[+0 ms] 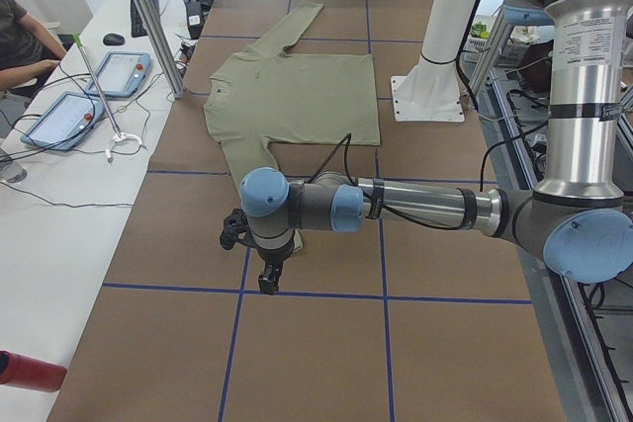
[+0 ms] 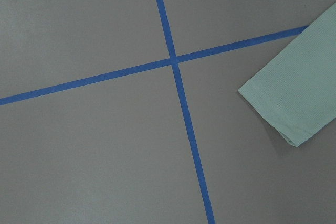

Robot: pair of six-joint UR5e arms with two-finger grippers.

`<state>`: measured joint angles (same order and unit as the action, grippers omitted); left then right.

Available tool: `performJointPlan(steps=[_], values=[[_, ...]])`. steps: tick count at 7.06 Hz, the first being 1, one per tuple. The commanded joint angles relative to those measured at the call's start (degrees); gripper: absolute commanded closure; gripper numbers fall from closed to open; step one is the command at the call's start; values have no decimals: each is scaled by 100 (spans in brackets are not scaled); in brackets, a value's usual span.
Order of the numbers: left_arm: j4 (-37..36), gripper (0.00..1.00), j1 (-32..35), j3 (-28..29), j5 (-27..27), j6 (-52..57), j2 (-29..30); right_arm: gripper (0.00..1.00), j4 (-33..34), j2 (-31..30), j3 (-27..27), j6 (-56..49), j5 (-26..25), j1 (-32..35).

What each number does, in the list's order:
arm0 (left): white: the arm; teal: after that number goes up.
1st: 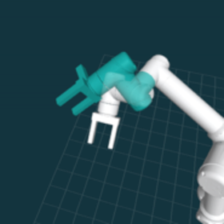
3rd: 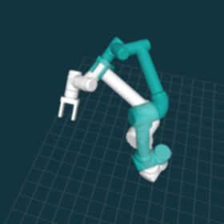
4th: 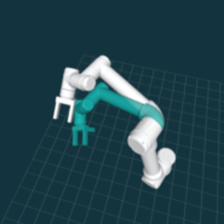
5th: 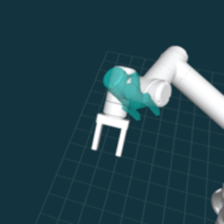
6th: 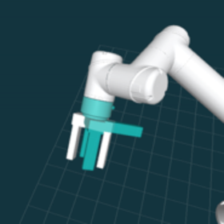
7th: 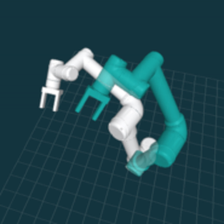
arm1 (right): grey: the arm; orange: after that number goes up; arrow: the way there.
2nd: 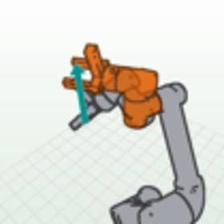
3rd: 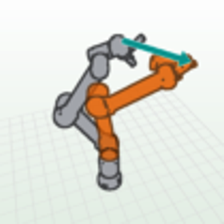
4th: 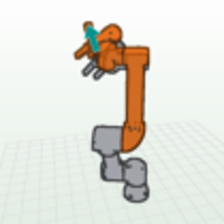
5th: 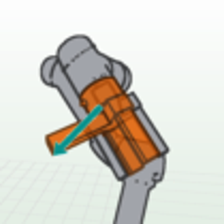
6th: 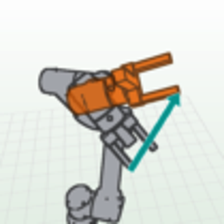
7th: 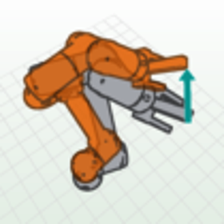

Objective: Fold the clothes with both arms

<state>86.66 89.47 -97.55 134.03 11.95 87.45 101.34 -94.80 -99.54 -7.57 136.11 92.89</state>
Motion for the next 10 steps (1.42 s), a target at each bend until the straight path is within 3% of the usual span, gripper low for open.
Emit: performJointPlan(steps=[1,4,10], values=[[0,0,0,-44,-9,9,9,0,-9,-4,-56,53,-23,1],[18,0,-18,-10,-70,44,411,0,-27,93,-74,89,-15,-8],[782,0,-176,105,0,-61,790,0,-1755,313,302,931,-6,-1228]])
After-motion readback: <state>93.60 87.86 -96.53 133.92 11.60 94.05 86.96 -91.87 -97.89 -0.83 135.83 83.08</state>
